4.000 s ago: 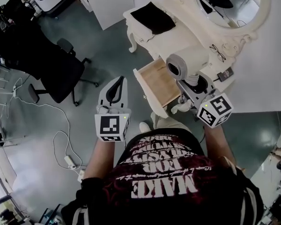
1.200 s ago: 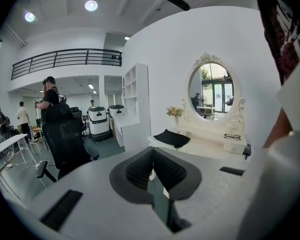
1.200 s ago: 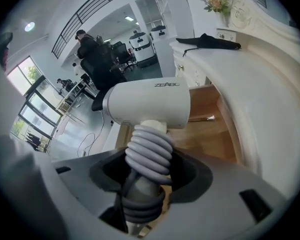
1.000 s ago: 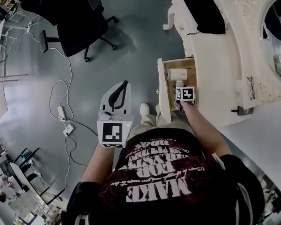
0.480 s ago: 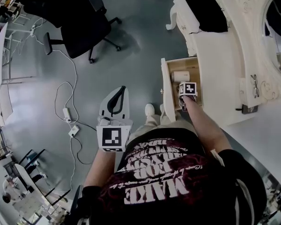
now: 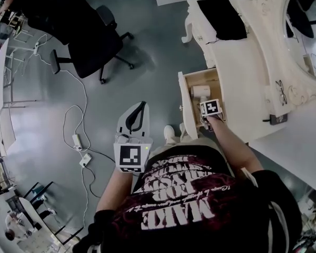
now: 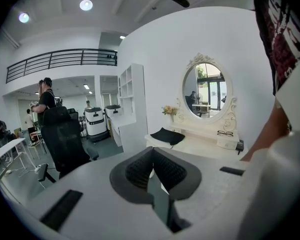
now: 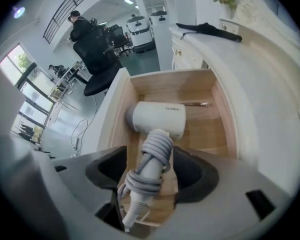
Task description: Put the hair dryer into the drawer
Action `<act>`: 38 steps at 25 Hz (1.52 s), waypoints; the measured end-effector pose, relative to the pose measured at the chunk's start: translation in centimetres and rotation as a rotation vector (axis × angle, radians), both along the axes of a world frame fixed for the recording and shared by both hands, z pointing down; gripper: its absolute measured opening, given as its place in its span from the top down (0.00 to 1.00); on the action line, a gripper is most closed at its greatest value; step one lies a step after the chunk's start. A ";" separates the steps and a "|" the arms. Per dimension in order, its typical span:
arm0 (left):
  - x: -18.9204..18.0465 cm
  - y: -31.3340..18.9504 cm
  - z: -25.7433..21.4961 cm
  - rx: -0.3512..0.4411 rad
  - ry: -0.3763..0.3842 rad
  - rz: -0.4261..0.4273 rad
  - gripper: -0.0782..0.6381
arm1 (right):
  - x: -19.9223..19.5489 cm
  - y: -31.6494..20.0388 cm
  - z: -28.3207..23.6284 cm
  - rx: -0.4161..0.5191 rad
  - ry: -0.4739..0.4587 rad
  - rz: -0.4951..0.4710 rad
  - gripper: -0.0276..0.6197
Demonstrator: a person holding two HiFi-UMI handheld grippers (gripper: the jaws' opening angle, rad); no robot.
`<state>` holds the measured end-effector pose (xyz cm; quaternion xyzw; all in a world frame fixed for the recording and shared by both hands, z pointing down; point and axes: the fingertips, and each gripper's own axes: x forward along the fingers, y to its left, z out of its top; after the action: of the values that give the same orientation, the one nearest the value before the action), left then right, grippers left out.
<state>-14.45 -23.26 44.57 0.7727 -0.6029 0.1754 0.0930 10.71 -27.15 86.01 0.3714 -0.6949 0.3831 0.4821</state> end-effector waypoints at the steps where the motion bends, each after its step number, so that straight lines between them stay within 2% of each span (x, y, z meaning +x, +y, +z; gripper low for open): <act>1: 0.2 0.1 -0.2 0.007 0.001 0.011 0.88 | 0.0 0.0 -0.8 0.028 0.004 -0.014 0.50; 5: 0.8 0.1 -1.1 0.041 0.017 0.044 0.88 | 0.0 -1.1 -5.2 0.181 -0.040 0.015 0.50; 11: 0.9 -0.1 -2.0 0.076 0.044 0.082 0.88 | -0.9 -2.3 -13.4 0.385 -0.233 0.101 0.53; 14: 0.9 0.0 -2.5 0.094 0.053 0.100 0.88 | -1.5 -2.2 -17.1 0.476 -0.294 0.102 0.67; 16: 1.0 0.1 -2.6 0.105 0.058 0.112 0.88 | -1.7 -1.8 -19.5 0.539 -0.329 0.102 0.72; 20: 0.8 0.3 -3.0 0.127 0.081 0.130 0.88 | -2.0 -1.1 -24.1 0.657 -0.355 0.105 0.95; 31: 1.1 1.3 -4.5 0.171 0.110 0.195 0.88 | -3.9 2.2 -34.6 0.820 -0.416 0.015 0.95; 38: 1.5 2.0 -5.2 0.185 0.096 0.224 0.88 | -5.3 4.0 -41.5 0.898 -0.469 -0.027 0.95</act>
<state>-12.98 -21.29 39.33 0.8479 -0.5214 0.0912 0.0301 5.44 -23.19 44.52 0.4372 -0.8853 0.1133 0.1105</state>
